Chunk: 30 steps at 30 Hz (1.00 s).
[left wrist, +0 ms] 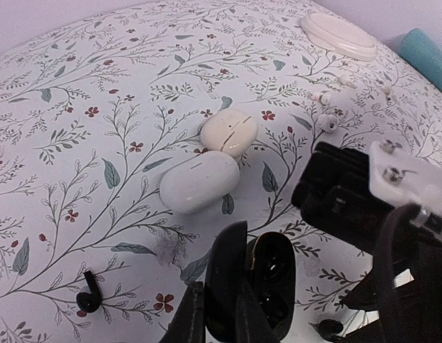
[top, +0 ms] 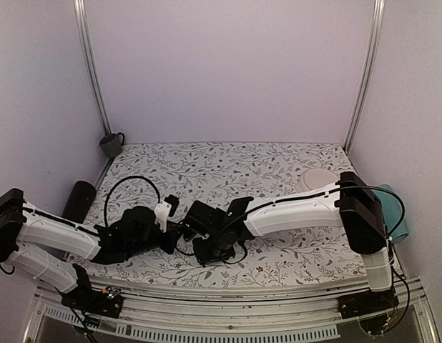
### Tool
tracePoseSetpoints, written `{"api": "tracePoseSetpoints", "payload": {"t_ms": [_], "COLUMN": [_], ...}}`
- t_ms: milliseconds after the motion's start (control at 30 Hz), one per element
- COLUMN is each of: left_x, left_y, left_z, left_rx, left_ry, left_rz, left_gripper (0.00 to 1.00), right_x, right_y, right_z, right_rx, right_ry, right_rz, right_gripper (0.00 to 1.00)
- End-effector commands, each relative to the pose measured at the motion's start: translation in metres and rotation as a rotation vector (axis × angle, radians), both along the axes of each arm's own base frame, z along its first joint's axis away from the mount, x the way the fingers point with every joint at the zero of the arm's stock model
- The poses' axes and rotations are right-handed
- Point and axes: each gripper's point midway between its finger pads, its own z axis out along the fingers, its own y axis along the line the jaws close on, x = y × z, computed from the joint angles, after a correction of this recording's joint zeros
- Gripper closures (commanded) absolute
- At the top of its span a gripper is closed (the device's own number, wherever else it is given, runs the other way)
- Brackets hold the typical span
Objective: Insert the wireless bluetooth earbuds into the charging case
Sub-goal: Pick up the right earbud from the center of the board.
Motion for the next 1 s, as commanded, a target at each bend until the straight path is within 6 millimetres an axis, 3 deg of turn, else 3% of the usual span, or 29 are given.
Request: {"api": "tracePoseSetpoints", "payload": {"t_ms": [0, 333, 567, 667, 833, 967], "left_x": [0.003, 0.004, 0.004, 0.004, 0.006, 0.007], "left_y": [0.002, 0.002, 0.002, 0.002, 0.005, 0.008], "left_z": [0.006, 0.010, 0.010, 0.010, 0.008, 0.006], "left_rx": [-0.028, -0.038, -0.038, -0.036, -0.040, -0.049], "left_ry": [-0.006, -0.012, -0.009, -0.008, 0.001, 0.013], "left_rz": [0.006, 0.002, 0.003, 0.004, 0.012, 0.019], "left_gripper": [1.00, 1.00, 1.00, 1.00, 1.00, 1.00], "right_x": [-0.013, -0.011, 0.011, 0.014, 0.000, -0.010], "right_y": [-0.021, -0.042, -0.071, -0.064, -0.036, -0.022], "right_z": [-0.022, -0.033, -0.032, -0.021, 0.004, 0.007], "right_rx": [-0.166, -0.269, -0.250, -0.216, -0.120, -0.119], "right_ry": [-0.020, -0.051, -0.047, -0.078, -0.161, -0.212], "right_rz": [0.010, 0.018, -0.069, -0.065, -0.009, 0.037], "right_gripper": [0.62, 0.57, 0.55, 0.54, 0.50, 0.45]}}
